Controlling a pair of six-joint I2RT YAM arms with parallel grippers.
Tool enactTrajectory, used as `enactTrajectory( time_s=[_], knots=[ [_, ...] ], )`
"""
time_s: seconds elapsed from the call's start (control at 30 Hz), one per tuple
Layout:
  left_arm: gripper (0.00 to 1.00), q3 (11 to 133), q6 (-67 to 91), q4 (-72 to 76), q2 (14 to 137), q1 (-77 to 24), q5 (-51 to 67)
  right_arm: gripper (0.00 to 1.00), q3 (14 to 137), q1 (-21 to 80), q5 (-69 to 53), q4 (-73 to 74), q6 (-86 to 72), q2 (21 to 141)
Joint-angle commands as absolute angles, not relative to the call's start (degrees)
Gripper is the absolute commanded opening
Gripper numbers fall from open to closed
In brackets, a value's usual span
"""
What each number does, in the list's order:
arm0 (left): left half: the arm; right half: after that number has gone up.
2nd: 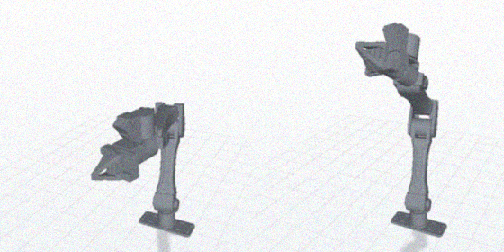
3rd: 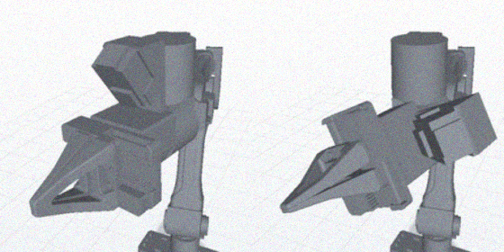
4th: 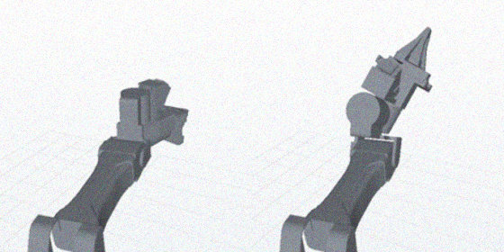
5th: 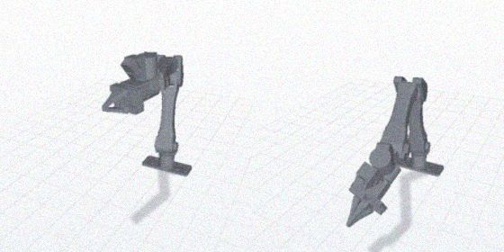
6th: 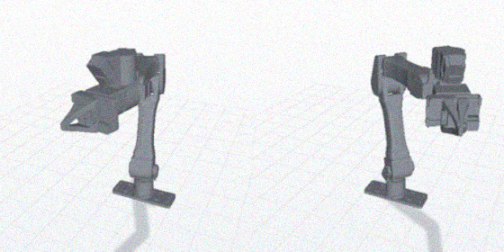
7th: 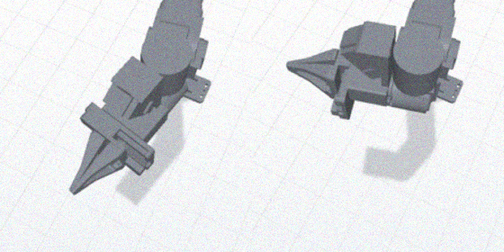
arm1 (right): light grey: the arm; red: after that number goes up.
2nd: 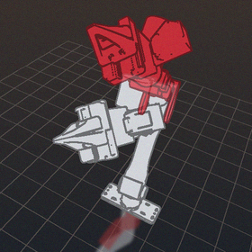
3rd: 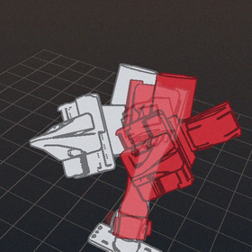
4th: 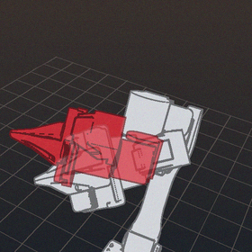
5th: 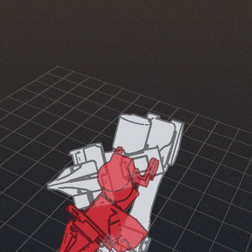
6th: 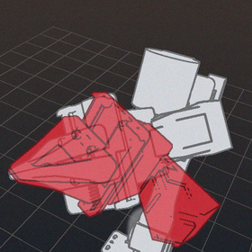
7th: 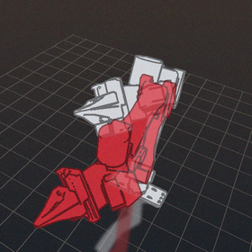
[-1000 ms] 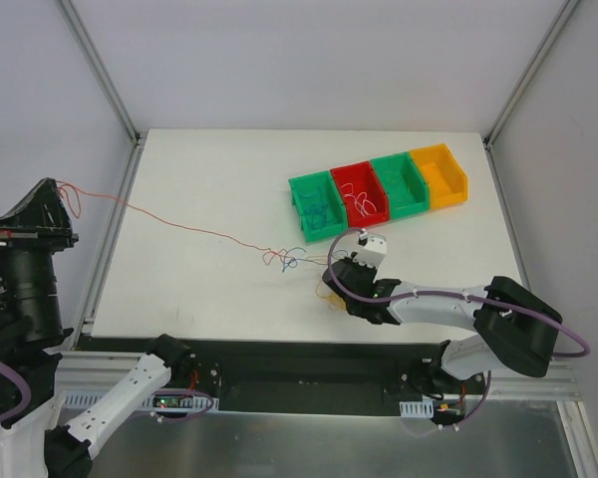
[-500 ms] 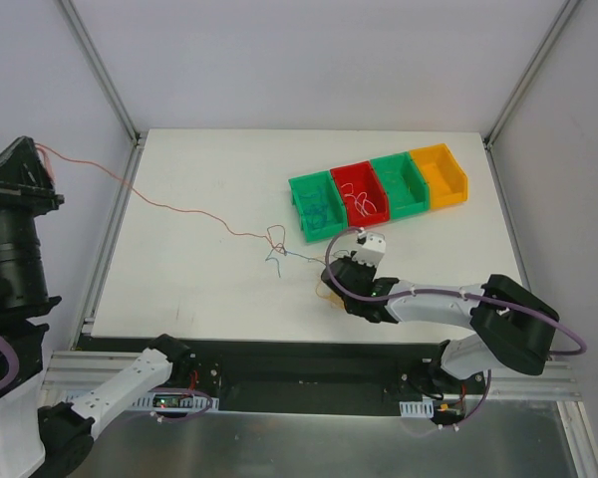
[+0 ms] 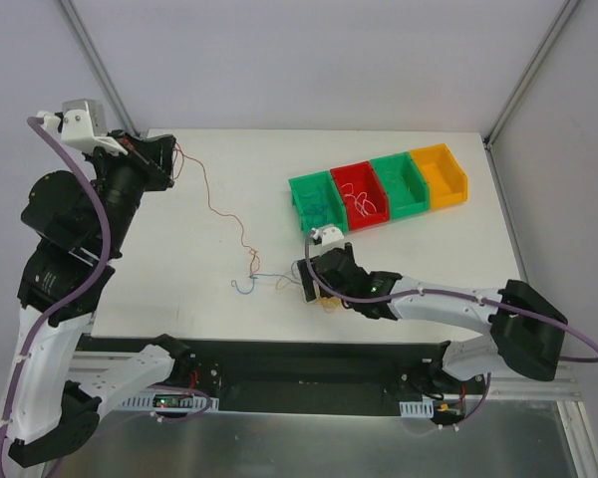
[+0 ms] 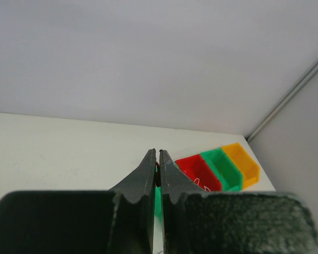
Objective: Untangle the cables
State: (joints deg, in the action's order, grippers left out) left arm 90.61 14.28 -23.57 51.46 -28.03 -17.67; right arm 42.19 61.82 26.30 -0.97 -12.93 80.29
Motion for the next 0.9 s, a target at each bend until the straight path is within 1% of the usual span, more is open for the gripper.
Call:
enactTrajectory(
  time_s=[0.0, 0.07, 0.17, 0.2, 0.27, 0.33, 0.4, 0.47, 0.53, 0.63, 0.67, 0.7, 0.77, 0.8, 0.83, 0.87],
  knots=[
    [0.00, 90.6, 18.5, -21.9, 49.2, -27.4, -12.0, 0.89, 46.7, 60.9, 8.3, -1.6, 4.1, 75.6],
    [0.00, 91.0, 18.8, -21.9, 49.1, -27.4, -12.3, 0.91, 50.3, 60.7, 2.0, -0.8, 10.6, 77.7],
    [0.00, 91.7, 18.6, -21.9, 49.3, -27.4, -12.0, 0.92, 56.5, 59.9, -9.4, -0.3, 15.0, 83.4],
    [0.00, 91.7, 18.6, -21.9, 49.1, -27.4, -12.0, 0.92, 58.9, 59.3, -10.8, -0.3, 15.6, 86.2],
    [0.00, 91.8, 18.5, -21.9, 49.0, -27.4, -12.1, 0.92, 63.5, 58.8, -9.8, -0.3, 15.8, 91.9],
    [0.00, 92.1, 18.0, -21.9, 49.0, -27.4, -12.4, 0.91, 66.2, 58.9, -5.0, -0.4, 14.6, 95.8],
    [0.00, 93.0, 17.3, -21.9, 49.4, -27.4, -12.6, 0.86, 67.2, 59.1, -5.7, -0.8, 13.7, 98.2],
    [0.00, 94.2, 16.3, -22.0, 49.7, -27.4, -12.7, 0.82, 65.1, 59.2, -7.4, -4.5, 11.5, 98.2],
    [0.00, 95.4, 15.4, -21.9, 49.7, -27.4, -13.1, 0.82, 60.4, 59.2, -8.4, -9.7, 9.9, 96.3],
    [0.00, 96.3, 14.3, -21.9, 49.8, -27.4, -13.7, 0.81, 58.0, 59.2, -8.1, -10.4, 9.1, 95.7],
    [0.00, 96.4, 14.2, -21.9, 49.8, -27.4, -13.9, 0.77, 58.4, 59.1, -7.9, -10.1, 8.8, 96.6],
    [0.00, 96.5, 14.2, -22.0, 49.7, -27.4, -14.1, 0.70, 59.2, 59.1, -7.5, -9.6, 8.1, 97.4],
    [0.00, 96.9, 14.1, -21.9, 49.9, -27.4, -14.4, 0.48, 60.6, 59.2, -6.9, -9.0, 6.4, 99.4],
    [0.00, 97.4, 13.7, -21.9, 50.1, -27.4, -14.8, 0.31, 60.6, 59.1, -4.8, -9.2, 5.1, 99.6],
    [0.00, 98.5, 12.4, -21.9, 50.4, -27.4, -15.5, 0.08, 60.1, 59.1, -1.9, -9.5, 3.6, 99.3],
    [0.00, 99.9, 10.9, -21.9, 50.6, -27.4, -16.7, 0.01, 59.3, 59.1, 3.7, -9.4, 2.1, 98.6]
  ],
)
